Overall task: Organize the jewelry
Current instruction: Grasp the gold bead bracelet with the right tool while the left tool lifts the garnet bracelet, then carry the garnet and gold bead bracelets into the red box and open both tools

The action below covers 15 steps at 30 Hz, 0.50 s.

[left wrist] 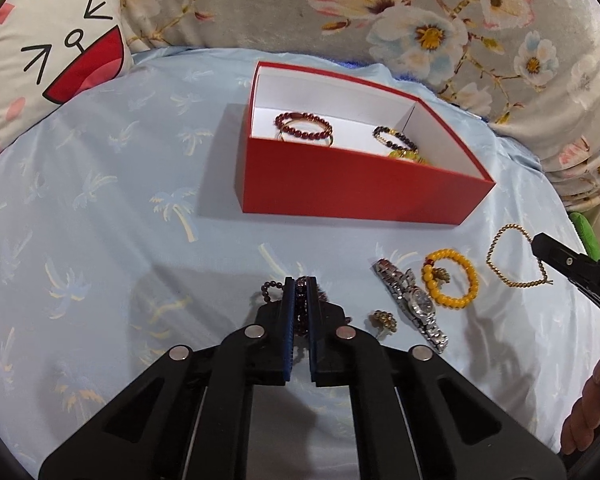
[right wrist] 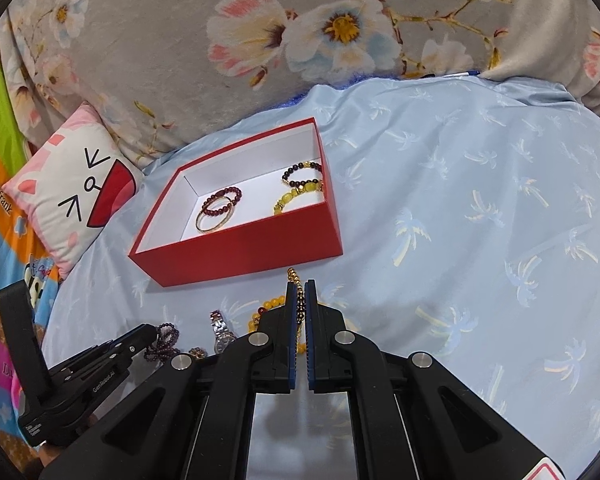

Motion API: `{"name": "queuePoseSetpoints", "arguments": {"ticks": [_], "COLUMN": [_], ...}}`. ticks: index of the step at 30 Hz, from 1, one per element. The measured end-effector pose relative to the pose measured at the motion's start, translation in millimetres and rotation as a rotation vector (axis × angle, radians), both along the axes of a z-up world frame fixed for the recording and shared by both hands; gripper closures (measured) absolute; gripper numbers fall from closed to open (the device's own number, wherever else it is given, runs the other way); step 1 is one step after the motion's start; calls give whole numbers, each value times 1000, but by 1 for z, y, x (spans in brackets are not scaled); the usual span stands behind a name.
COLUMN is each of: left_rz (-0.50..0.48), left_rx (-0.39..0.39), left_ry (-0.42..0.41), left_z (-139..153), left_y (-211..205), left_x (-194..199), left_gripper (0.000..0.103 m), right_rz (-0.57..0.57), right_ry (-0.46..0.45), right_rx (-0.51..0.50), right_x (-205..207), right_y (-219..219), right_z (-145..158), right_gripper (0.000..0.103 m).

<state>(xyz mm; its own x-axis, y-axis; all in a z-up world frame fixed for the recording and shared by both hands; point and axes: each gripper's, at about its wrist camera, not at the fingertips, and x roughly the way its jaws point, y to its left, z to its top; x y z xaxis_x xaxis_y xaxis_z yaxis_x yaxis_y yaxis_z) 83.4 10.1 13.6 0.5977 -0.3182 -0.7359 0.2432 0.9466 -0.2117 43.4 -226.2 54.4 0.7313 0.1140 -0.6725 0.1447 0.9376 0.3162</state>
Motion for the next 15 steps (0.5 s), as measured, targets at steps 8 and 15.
{"name": "queuePoseSetpoints", "arguments": {"ticks": [8,15], "left_rz": [-35,-59], "left_rx": [-38,-80], "left_ry": [-70,-159], "left_z": [46,95], "left_y": [-2,-10], "left_x": [-6,18], "left_gripper": [98,98], "right_rz": [15,49], "right_ry": [-48,-83], "right_rx": [-1,7], "right_x": [2,31], "right_y": [2,4], "right_z": [22,40], "right_gripper": [99,99]}}
